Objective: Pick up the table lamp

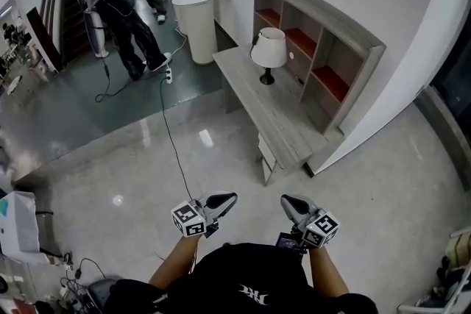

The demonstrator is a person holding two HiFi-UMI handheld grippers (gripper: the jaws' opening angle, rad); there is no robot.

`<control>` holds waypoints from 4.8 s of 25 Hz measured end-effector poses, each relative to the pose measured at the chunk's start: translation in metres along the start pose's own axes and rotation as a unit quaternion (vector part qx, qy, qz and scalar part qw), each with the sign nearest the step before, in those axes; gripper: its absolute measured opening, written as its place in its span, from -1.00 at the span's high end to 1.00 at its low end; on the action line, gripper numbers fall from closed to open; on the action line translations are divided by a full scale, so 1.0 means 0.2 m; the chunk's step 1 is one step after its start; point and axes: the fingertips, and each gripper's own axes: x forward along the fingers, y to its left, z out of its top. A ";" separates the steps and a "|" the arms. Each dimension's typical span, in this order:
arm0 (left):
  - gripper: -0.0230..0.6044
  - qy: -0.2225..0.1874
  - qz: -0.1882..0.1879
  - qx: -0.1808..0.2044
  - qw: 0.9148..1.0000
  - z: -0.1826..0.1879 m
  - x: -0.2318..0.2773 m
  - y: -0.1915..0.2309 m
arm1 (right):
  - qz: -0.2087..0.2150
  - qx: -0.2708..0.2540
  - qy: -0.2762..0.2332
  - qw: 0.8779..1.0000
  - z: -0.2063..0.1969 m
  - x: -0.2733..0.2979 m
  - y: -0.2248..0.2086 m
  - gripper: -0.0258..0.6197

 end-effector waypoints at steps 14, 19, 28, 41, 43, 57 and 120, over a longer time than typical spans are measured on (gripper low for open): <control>0.92 0.008 0.016 -0.012 1.000 -0.06 -0.12 0.04 | -0.009 -0.019 0.030 0.999 -0.08 0.05 0.03 0.91; 0.92 0.006 0.014 -0.014 1.000 -0.05 -0.16 0.06 | -0.012 -0.019 0.030 0.999 -0.08 0.08 0.05 0.91; 0.92 0.004 0.006 -0.015 1.000 -0.03 -0.25 0.11 | -0.017 0.006 0.011 1.000 -0.08 0.17 0.12 0.91; 0.92 0.013 -0.020 -0.022 0.999 -0.05 -0.44 0.25 | -0.061 -0.025 0.022 0.998 -0.17 0.33 0.20 0.91; 0.92 0.012 -0.024 -0.031 0.999 -0.07 -0.43 0.26 | -0.066 -0.017 0.021 0.997 -0.18 0.32 0.22 0.91; 0.92 0.012 -0.014 -0.035 0.999 0.04 -0.23 0.57 | -0.060 -0.019 0.037 0.997 -0.11 0.54 -0.16 0.91; 0.92 0.038 -0.081 -0.045 0.995 0.98 0.48 2.93 | -0.196 -0.010 0.006 0.981 0.55 2.20 -1.71 0.91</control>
